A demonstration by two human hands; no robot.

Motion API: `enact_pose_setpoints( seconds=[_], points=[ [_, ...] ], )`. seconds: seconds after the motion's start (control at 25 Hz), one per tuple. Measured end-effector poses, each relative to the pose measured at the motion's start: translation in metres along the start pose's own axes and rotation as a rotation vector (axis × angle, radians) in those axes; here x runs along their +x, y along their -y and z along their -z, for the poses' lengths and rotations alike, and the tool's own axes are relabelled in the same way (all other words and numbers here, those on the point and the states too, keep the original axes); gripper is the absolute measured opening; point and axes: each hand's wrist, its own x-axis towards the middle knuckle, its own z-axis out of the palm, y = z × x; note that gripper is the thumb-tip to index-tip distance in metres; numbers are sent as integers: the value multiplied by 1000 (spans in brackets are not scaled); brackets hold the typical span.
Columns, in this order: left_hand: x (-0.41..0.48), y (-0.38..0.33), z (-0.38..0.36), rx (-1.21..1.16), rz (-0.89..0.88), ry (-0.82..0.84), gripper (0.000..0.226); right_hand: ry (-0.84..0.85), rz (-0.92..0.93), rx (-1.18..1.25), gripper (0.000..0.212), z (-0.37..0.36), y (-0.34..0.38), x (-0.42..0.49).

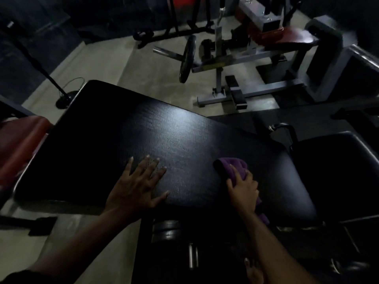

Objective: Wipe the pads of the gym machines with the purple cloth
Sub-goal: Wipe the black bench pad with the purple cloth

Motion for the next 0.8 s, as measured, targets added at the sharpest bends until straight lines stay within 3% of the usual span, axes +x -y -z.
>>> enact_pose_setpoints(
  seconds=[0.12,0.2,0.28,0.36,0.52,0.8],
  points=[
    [-1,-1,1,-15,-1,-42,67,-70,40,232,47,10,34,15],
    [0,-1,1,3,-15,-50,66,-125,309,361,50,11,91,14],
    [0,0,-1,33,-31,-49,65,-23,590,263,51,5,152,1],
    [0,-1,-2,48,-26,-41,65,108,697,102,52,-5,178,-1],
    [-1,0,-6,53,-12,-55,70,-1,652,87,53,-22,147,50],
    [0,-1,-4,80,-26,-117,67,-56,260,131,46,-21,56,118]
  ],
)
